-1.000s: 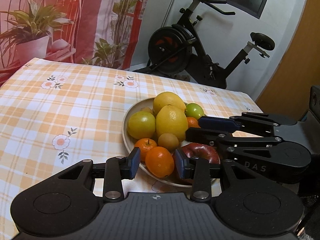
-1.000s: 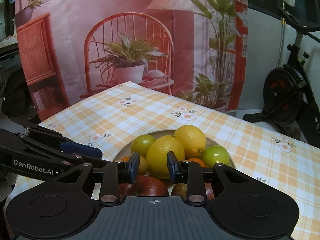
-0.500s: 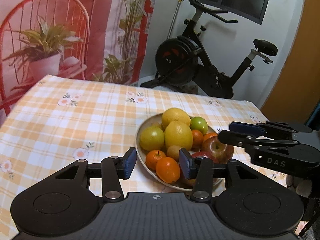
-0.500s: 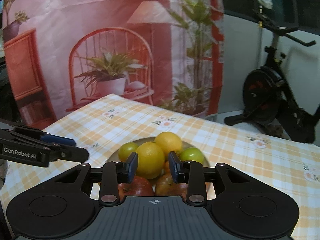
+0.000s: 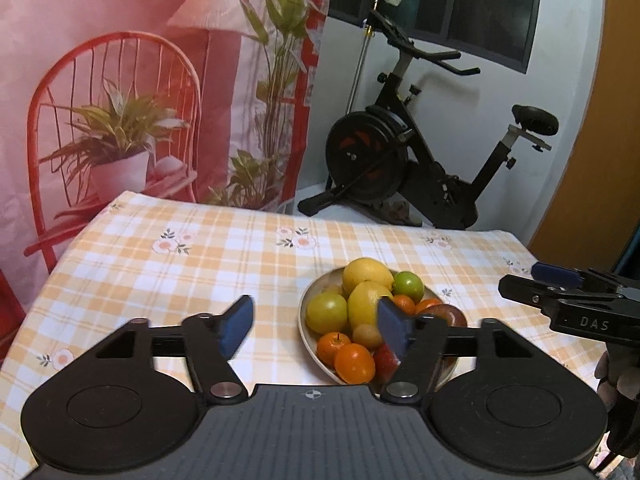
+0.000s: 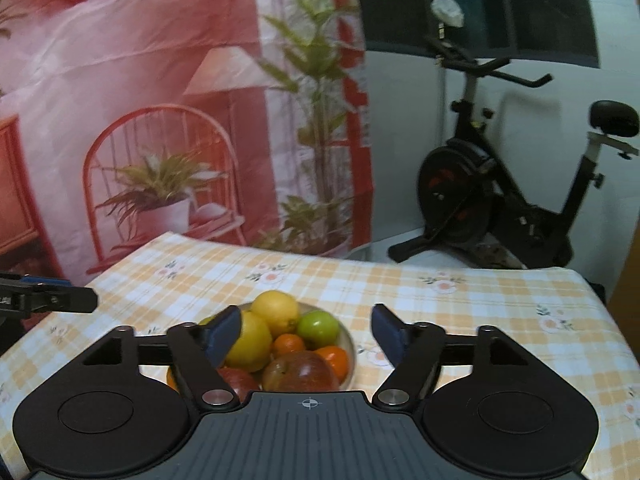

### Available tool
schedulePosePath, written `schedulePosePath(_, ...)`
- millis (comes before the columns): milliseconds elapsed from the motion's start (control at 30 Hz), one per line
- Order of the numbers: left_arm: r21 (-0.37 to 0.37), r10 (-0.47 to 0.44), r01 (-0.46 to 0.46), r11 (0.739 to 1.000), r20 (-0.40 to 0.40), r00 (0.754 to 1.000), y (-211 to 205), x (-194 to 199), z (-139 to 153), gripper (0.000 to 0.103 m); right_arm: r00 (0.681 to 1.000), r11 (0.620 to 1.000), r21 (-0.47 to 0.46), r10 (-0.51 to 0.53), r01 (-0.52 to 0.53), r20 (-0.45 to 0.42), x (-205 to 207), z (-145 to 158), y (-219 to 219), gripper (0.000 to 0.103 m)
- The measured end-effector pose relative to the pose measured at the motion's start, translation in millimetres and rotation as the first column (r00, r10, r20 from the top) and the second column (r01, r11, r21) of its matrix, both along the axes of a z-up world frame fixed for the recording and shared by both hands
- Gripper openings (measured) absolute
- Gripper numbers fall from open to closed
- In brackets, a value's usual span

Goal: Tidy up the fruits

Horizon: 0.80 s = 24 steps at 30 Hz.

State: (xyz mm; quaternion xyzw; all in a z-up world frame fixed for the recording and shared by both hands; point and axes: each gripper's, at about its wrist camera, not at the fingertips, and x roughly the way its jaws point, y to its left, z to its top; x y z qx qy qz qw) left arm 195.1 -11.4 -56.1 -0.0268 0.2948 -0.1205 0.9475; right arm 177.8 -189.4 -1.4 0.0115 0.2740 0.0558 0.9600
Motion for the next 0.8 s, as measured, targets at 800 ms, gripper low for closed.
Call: schedulePosePath(800,-0.008,0.055,-0.055,0.998,0.162,0.985,3.2,-65.5,67.4,0.103,0.996,0.989,0.129,-0.078,0.072,0.047,-72.7,75.7,4.6,0.103)
